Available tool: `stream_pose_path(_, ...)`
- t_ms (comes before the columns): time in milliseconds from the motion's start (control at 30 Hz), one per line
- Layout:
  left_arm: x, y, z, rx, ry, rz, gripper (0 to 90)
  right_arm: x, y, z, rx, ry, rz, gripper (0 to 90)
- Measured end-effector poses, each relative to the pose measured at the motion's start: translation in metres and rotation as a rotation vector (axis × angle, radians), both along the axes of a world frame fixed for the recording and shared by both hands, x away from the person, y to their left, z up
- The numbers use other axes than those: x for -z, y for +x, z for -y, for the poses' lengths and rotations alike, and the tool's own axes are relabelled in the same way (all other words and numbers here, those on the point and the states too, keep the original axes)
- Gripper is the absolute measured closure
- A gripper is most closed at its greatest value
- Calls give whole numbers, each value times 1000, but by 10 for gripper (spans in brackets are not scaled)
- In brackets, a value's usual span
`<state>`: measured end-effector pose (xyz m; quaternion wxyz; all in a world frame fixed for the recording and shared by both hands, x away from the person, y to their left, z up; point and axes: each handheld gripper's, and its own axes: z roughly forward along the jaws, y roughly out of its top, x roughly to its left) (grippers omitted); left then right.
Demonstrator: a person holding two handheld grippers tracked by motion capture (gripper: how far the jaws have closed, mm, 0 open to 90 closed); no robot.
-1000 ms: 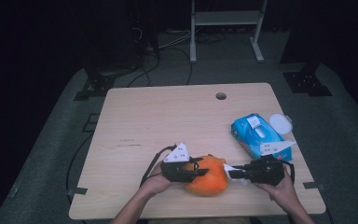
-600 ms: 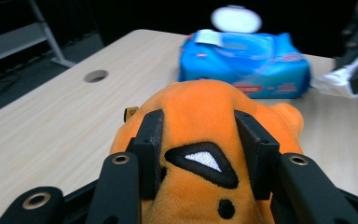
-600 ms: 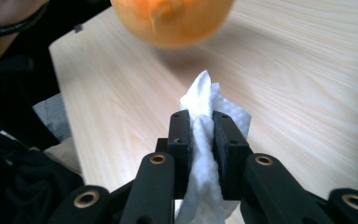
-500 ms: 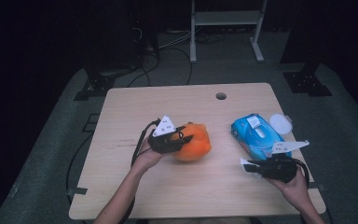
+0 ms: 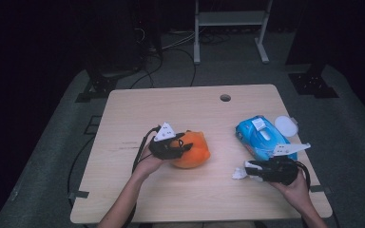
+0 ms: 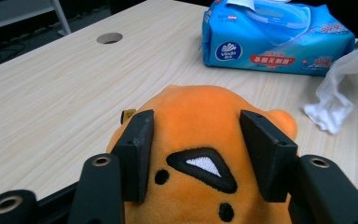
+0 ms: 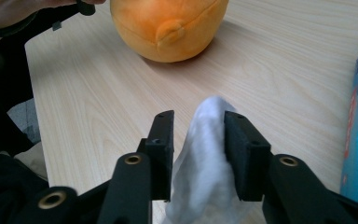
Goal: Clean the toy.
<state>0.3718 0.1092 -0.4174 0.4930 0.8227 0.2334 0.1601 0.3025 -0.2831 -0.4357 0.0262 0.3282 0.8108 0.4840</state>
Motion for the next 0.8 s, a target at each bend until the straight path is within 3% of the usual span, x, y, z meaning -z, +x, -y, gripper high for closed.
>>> stream_pose_path(133,-3,-2,-1,0,6,2,441,-3,-1,1,-3,15,10,599)
stream_pose_path(400,-15,-9,-10,5,-35,17,429,-6,-2,-3,-8,19,19,588)
stream_pose_path(800,-15,-22,-26,-7,-69,-12,322,-9,-3,0,6,39,23,546)
